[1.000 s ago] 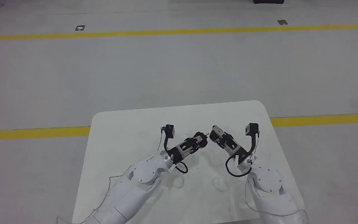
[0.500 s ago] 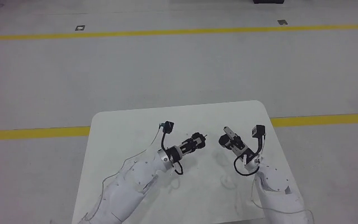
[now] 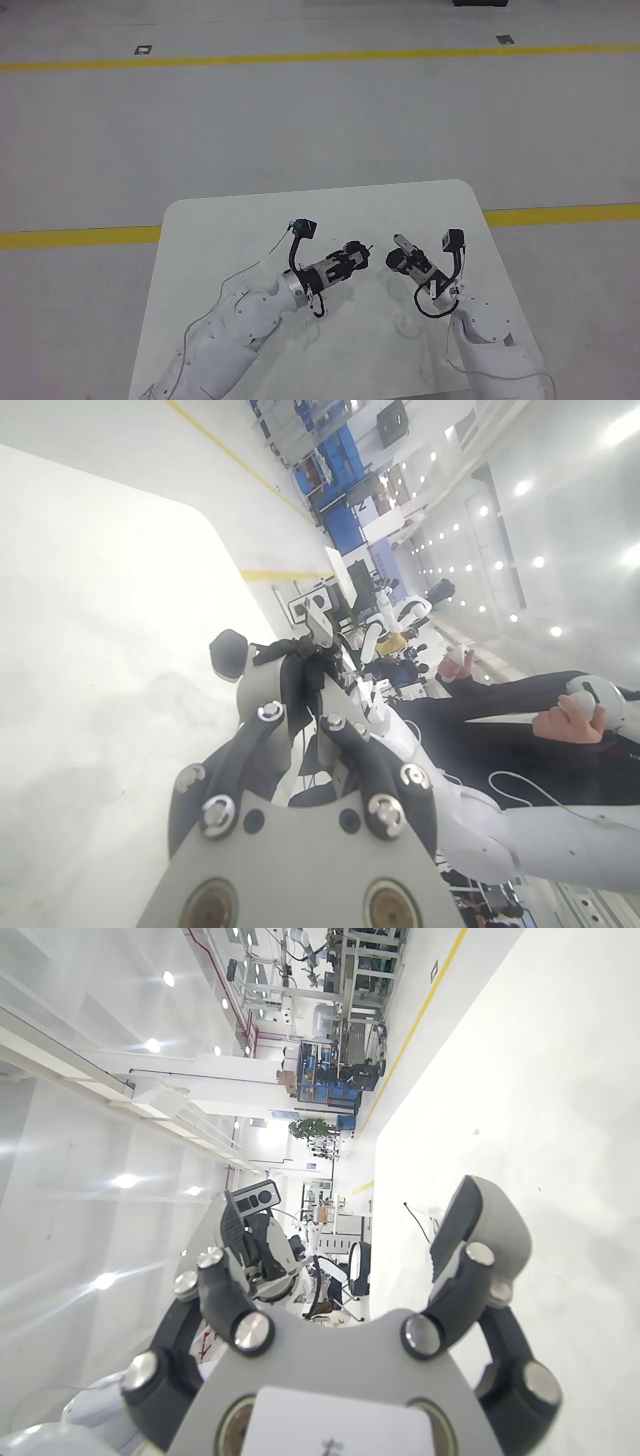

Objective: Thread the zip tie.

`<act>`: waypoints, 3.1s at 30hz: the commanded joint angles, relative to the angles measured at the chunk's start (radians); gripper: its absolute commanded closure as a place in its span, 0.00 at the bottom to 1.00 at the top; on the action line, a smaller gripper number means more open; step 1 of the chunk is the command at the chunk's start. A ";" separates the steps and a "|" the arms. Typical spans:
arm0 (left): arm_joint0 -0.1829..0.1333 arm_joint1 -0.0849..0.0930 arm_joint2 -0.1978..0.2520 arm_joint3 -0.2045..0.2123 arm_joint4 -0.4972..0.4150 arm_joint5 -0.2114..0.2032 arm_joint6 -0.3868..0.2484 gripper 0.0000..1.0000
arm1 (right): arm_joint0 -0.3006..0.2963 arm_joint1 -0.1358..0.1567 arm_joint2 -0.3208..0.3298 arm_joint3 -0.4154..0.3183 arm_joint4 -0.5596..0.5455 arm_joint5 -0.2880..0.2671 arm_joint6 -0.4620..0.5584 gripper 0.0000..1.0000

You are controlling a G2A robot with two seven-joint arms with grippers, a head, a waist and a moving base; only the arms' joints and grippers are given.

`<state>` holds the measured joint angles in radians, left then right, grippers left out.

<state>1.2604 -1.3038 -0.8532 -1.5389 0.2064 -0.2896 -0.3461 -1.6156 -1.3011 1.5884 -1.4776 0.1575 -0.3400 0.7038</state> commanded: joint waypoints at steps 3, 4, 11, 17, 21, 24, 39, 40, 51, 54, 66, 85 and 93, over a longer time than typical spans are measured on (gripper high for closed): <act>0.000 0.013 -0.025 -0.026 0.127 0.030 0.014 1.00 | 0.014 0.007 -0.006 -0.029 -0.053 0.008 0.025 0.00; 0.004 0.018 -0.036 -0.040 0.170 0.041 0.018 1.00 | 0.019 0.009 -0.008 -0.042 -0.079 0.012 0.036 0.00; 0.093 0.055 -0.134 -0.180 0.319 0.097 0.020 1.00 | 0.043 0.027 -0.035 -0.118 -0.262 0.055 0.089 0.00; 0.168 0.077 -0.200 -0.269 0.364 0.127 0.018 1.00 | 0.052 0.037 -0.075 -0.165 -0.394 0.082 0.113 0.00; 0.189 0.085 -0.224 -0.290 0.369 0.135 0.001 1.00 | 0.059 0.041 -0.086 -0.172 -0.425 0.090 0.116 0.00; 0.189 0.085 -0.224 -0.290 0.369 0.135 0.001 1.00 | 0.059 0.041 -0.086 -0.172 -0.425 0.090 0.116 0.00; 0.274 0.105 -0.345 -0.309 0.185 0.088 0.014 1.00 | 0.124 0.047 -0.189 -0.207 -0.497 0.094 0.167 0.00; 0.286 0.107 -0.359 -0.316 0.162 0.082 0.012 1.00 | 0.132 0.047 -0.198 -0.205 -0.501 0.098 0.168 0.00; 0.328 0.119 -0.419 -0.310 -0.184 -0.020 -0.094 1.00 | 0.170 0.050 -0.270 -0.183 -0.516 0.150 0.151 0.00; 0.324 0.120 -0.424 -0.298 -0.297 -0.033 -0.132 1.00 | 0.168 0.052 -0.278 -0.180 -0.523 0.168 0.139 0.00; 0.296 0.122 -0.425 -0.250 -0.531 -0.035 -0.221 1.00 | 0.156 0.058 -0.291 -0.183 -0.525 0.192 0.112 0.00; 0.355 0.142 -0.482 -0.286 -0.213 -0.031 -0.114 1.00 | 0.156 0.058 -0.291 -0.183 -0.525 0.192 0.112 0.00; 0.355 0.142 -0.482 -0.286 -0.213 -0.031 -0.114 1.00 | 0.272 0.047 -0.421 -0.143 -0.545 0.276 0.230 0.00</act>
<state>1.6154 -1.1616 -1.3347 -1.8250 -0.0068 -0.3206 -0.4597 -1.3645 -1.2520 1.1838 -1.6312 -0.3847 -0.0739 0.9215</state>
